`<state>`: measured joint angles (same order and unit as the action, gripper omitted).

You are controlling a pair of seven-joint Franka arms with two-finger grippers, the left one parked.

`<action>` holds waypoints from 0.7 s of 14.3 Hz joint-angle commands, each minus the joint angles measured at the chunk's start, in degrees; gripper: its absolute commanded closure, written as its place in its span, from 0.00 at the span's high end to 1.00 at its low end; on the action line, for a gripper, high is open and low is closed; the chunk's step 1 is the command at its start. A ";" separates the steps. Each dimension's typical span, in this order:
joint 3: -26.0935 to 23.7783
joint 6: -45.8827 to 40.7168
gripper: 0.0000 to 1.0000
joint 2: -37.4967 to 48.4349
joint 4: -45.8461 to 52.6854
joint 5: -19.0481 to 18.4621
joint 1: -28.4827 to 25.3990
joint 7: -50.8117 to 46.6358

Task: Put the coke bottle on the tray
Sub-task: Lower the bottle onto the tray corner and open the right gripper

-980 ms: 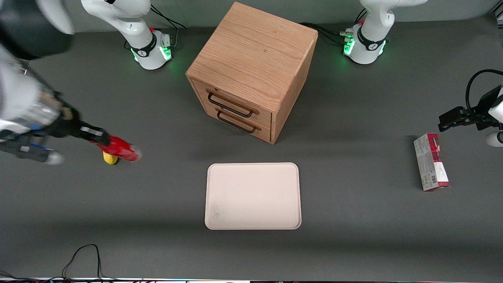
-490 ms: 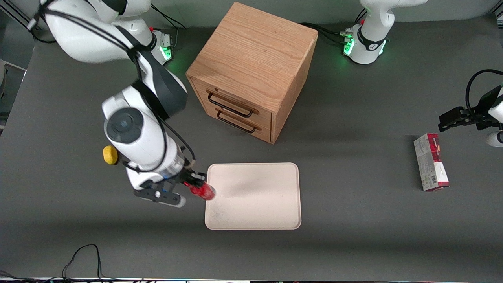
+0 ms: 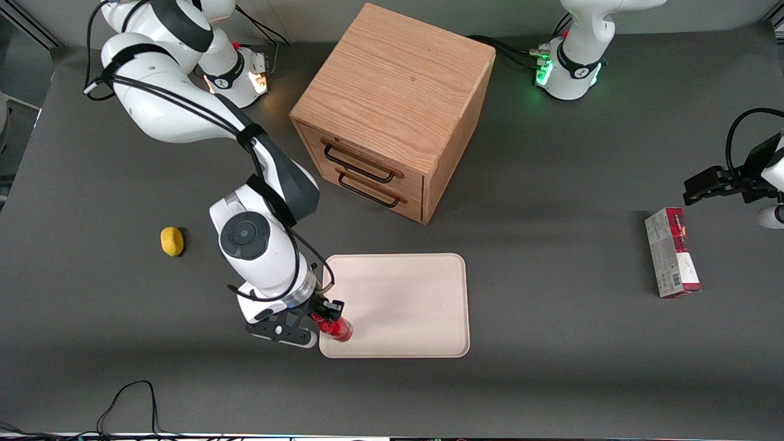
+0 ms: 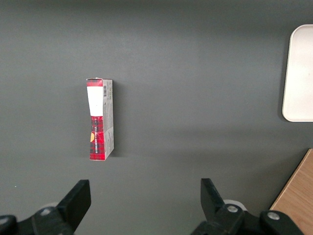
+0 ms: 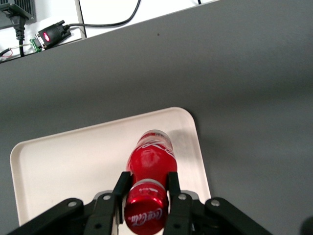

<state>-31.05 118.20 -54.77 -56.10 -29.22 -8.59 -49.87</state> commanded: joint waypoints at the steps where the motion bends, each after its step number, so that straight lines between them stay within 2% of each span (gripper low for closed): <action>1: -0.15 0.89 0.00 -2.27 2.84 -2.06 -0.73 -1.28; 2: 0.28 0.89 0.05 -2.27 2.66 -2.07 -0.73 -1.46; 3: 0.90 0.89 0.24 -2.27 2.40 -2.07 -0.82 -1.63; 4: 0.99 0.89 0.73 -2.27 2.31 -2.15 -0.82 -1.72; 5: 0.99 0.81 1.00 -2.18 2.40 -3.63 -0.82 -2.94; 6: 0.99 0.80 1.00 -2.10 2.49 -3.65 -0.73 -5.39; 10: 1.34 0.02 1.00 1.05 2.40 -3.30 -0.20 -5.33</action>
<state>-30.16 119.18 -56.12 -54.06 -31.19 -8.58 -53.12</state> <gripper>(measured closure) 0.022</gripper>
